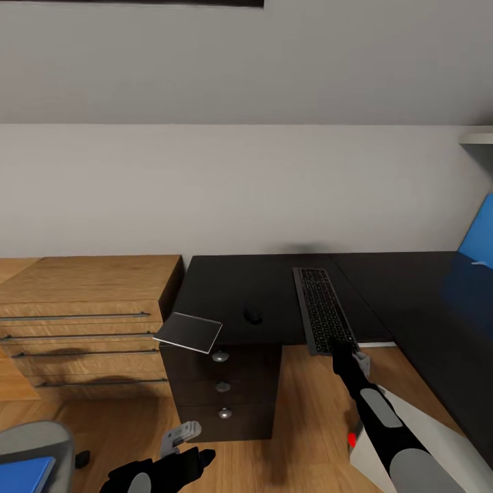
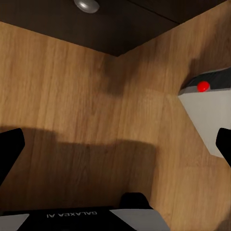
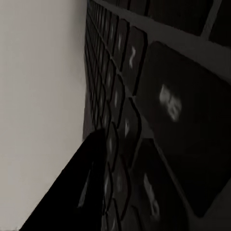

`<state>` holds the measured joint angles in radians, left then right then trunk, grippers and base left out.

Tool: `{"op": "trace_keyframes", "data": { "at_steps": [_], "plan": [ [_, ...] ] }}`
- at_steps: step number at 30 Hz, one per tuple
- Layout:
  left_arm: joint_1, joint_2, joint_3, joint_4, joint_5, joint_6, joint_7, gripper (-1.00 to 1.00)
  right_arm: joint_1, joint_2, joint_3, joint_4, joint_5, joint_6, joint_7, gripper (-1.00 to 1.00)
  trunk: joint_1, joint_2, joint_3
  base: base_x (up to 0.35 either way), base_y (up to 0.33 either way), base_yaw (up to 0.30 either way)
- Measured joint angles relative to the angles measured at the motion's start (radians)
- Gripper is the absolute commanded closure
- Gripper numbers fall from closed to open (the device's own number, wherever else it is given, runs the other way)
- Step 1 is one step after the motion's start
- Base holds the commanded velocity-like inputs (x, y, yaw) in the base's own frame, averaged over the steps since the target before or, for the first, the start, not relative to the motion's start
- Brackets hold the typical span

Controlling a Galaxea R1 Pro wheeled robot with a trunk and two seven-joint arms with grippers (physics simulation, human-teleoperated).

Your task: In the bedroom, organize the workspace by keeping the computer under the desk, ensuring the monitor is on the desk, placing the keyboard on the desk next to the monitor, placing the mouse on the desk next to the keyboard, moving the folder from the swivel chair onto the desk next to the mouse, stacking the notebook on top of the folder with the pen on top of the notebook, and positioning the swivel chair next to the desk.

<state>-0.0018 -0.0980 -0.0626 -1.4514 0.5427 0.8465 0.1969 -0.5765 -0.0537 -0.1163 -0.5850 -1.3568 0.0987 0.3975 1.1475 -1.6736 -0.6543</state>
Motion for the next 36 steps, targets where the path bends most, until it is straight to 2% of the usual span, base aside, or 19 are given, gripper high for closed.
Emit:
{"op": "trace_keyframes", "data": {
  "at_steps": [3,19,29,31,36],
  "plan": [
    [0.0,0.0,0.0,0.0,-0.001,-0.001,0.0,-1.0,0.0,0.0,-0.001,-0.018,0.0,0.0,-0.001,1.0,0.0,0.0,0.0,0.0,0.0,0.0],
    [0.0,-0.001,0.0,0.0,-0.003,-0.001,0.001,-1.0,0.001,0.0,-0.003,0.01,0.002,0.0,-0.007,1.0,-0.061,0.112,0.05,0.0,0.0,0.0],
    [0.0,-0.002,-0.008,0.0,-0.001,-0.026,0.0,-1.0,0.001,0.0,-0.005,0.01,0.004,0.0,-0.006,1.0,-0.099,0.182,0.081,0.0,0.0,0.0],
    [0.0,-0.002,-0.009,0.0,-0.001,-0.026,0.0,-1.0,0.002,0.001,-0.004,0.011,-0.004,-0.003,-0.007,1.0,-0.107,0.196,0.087,0.0,0.0,0.0],
    [-0.001,-0.002,-0.009,0.0,-0.001,-0.027,-0.001,-1.0,0.0,0.001,-0.005,0.01,-0.053,-0.007,-0.002,1.0,-0.126,0.231,0.103,0.0,0.0,0.0]
  ]
}}
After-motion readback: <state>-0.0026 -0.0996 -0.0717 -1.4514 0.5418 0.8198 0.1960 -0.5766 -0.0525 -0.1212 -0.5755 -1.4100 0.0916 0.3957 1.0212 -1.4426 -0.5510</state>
